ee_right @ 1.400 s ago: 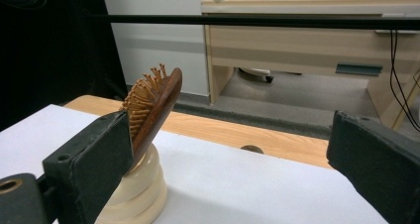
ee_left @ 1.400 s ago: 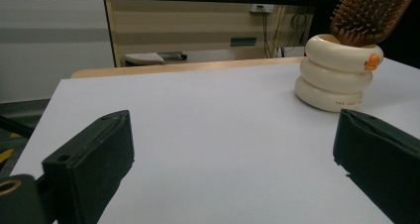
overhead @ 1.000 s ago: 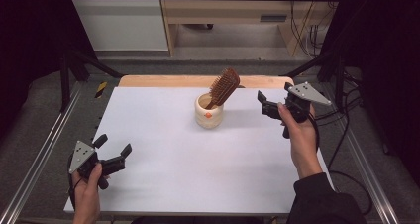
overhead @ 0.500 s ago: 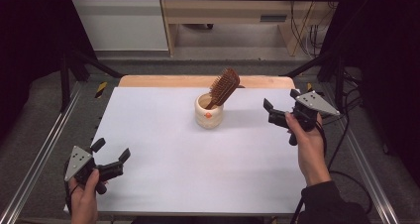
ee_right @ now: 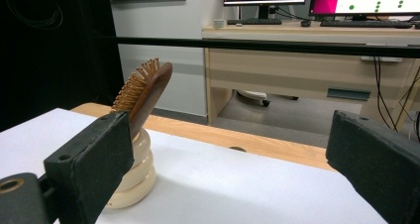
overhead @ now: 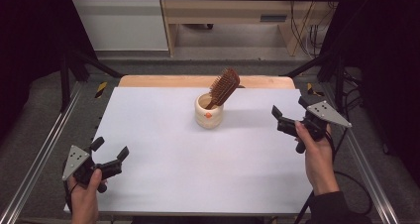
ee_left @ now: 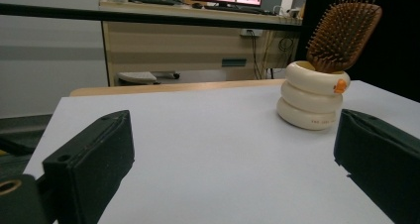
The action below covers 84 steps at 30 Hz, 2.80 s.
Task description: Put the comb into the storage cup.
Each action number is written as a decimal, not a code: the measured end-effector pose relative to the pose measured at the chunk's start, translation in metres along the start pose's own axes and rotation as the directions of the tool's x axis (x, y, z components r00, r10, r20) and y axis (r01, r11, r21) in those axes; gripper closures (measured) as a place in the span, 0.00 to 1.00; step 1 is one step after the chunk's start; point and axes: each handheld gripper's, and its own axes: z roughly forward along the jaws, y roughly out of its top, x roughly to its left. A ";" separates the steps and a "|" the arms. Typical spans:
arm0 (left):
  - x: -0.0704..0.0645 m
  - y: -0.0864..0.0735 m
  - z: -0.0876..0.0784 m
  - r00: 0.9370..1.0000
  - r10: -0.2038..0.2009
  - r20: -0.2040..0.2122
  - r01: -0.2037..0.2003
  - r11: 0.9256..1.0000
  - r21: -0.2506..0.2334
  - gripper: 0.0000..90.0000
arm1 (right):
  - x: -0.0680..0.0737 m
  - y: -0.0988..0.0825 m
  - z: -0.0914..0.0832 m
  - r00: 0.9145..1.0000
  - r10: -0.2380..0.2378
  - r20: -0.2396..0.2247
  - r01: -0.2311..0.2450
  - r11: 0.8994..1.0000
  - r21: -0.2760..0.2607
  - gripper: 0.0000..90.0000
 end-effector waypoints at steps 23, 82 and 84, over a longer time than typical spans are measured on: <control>0.002 0.002 -0.007 1.000 0.017 -0.012 -0.017 1.000 -0.024 0.03 | -0.005 -0.025 -0.036 1.000 0.008 0.017 -0.008 0.999 -0.032 0.05; -0.012 -0.001 -0.013 0.996 0.023 0.087 -0.023 1.000 -0.004 0.03 | 0.033 -0.111 -0.050 0.989 -0.013 -0.147 0.024 0.997 0.070 0.04; -0.012 -0.002 -0.013 0.995 0.016 0.094 -0.016 1.000 0.000 0.03 | 0.037 -0.113 -0.047 0.985 -0.019 -0.171 0.035 0.995 0.091 0.04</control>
